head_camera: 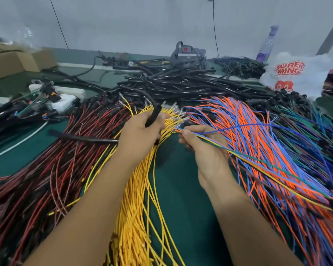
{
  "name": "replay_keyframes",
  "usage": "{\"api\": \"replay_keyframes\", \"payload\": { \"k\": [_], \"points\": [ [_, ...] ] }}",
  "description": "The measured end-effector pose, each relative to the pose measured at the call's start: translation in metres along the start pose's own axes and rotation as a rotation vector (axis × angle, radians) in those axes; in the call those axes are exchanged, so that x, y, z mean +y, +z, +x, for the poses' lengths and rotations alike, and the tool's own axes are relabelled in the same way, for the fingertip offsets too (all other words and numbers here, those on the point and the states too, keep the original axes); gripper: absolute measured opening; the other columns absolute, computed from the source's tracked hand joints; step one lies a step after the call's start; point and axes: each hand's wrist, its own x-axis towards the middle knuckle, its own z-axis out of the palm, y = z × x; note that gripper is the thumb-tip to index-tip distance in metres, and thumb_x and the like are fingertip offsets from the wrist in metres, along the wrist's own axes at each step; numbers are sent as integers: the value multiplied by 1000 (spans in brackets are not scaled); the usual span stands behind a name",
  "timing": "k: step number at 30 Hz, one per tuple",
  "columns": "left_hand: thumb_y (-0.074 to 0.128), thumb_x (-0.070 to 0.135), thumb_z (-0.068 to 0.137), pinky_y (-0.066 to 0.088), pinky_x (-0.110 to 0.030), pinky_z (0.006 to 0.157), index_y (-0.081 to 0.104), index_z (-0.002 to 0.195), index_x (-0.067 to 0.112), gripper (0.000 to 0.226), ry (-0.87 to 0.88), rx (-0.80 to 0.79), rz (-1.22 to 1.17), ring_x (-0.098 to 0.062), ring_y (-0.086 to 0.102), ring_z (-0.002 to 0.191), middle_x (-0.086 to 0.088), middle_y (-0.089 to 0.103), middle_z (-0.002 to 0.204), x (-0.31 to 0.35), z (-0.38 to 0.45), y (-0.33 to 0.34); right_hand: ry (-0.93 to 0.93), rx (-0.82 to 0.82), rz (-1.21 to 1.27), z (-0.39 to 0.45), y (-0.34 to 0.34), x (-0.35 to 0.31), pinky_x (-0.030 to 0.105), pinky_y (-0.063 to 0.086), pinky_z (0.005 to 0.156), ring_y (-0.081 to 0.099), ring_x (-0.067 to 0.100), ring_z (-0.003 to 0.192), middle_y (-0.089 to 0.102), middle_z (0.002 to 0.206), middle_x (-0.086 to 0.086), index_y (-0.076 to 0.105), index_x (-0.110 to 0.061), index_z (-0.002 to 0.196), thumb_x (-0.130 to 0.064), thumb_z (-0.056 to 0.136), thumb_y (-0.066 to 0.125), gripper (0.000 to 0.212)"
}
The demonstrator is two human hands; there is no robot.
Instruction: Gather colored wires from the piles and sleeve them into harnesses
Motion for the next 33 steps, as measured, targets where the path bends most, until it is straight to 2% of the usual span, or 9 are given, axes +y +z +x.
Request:
{"api": "replay_keyframes", "payload": {
  "k": [3,6,9,14,19,24,27,30,33],
  "points": [
    [58,29,95,41,-17,56,74,97,21,18,-1,-157,-166,-7,49,50,-7,66,70,5,-3,1,4,-35,10,-3,3,0,18,53,68,64,8,65,68,66,-3,67,-7,81,-2,86,66,7],
    [65,22,90,33,-12,47,75,96,12,16,-28,-209,-182,-3,40,46,7,48,50,4,-4,-3,18,-60,34,-4,4,0,24,55,75,65,10,68,71,70,-2,68,-7,82,-2,86,66,6],
    [70,16,85,36,-5,54,75,96,12,12,-13,-202,-174,6,52,53,19,59,54,3,-6,-4,10,-23,23,-4,2,0,28,56,77,66,11,68,71,72,1,69,-5,83,-3,85,67,3],
    [74,11,81,44,-10,70,71,84,31,20,55,-202,-72,8,58,68,14,68,74,6,-8,4,-11,79,-22,-2,1,2,13,51,62,65,4,58,67,59,-9,67,-12,77,-5,85,69,11],
    [72,9,82,42,-6,64,71,83,25,17,65,-174,-90,10,57,60,20,64,61,5,-7,4,37,-2,19,-3,4,1,16,49,59,60,5,59,65,68,1,63,-6,84,-1,88,64,7],
    [72,9,83,49,-14,78,73,87,20,12,82,-187,-45,0,64,79,7,71,83,6,-8,4,59,-41,61,-5,5,2,18,51,58,62,7,62,65,73,8,62,-7,83,-1,89,64,8],
    [71,22,85,47,-20,74,72,98,27,13,128,-164,70,-4,63,82,8,69,84,5,-11,7,17,3,25,-4,4,2,15,50,56,63,5,58,66,67,4,64,-2,85,0,88,64,4],
    [52,62,81,42,-27,66,46,123,50,44,186,-168,304,-1,55,74,12,59,75,2,-14,4,-10,81,25,-1,-1,0,18,52,59,63,6,55,66,61,-2,65,-3,81,1,88,63,9],
    [36,60,91,38,-31,61,36,122,57,31,268,-168,447,-5,53,70,11,55,72,-1,-14,0,-9,82,148,3,-6,-2,20,51,60,61,12,59,63,66,9,65,-6,75,3,89,61,18]
  ]
}}
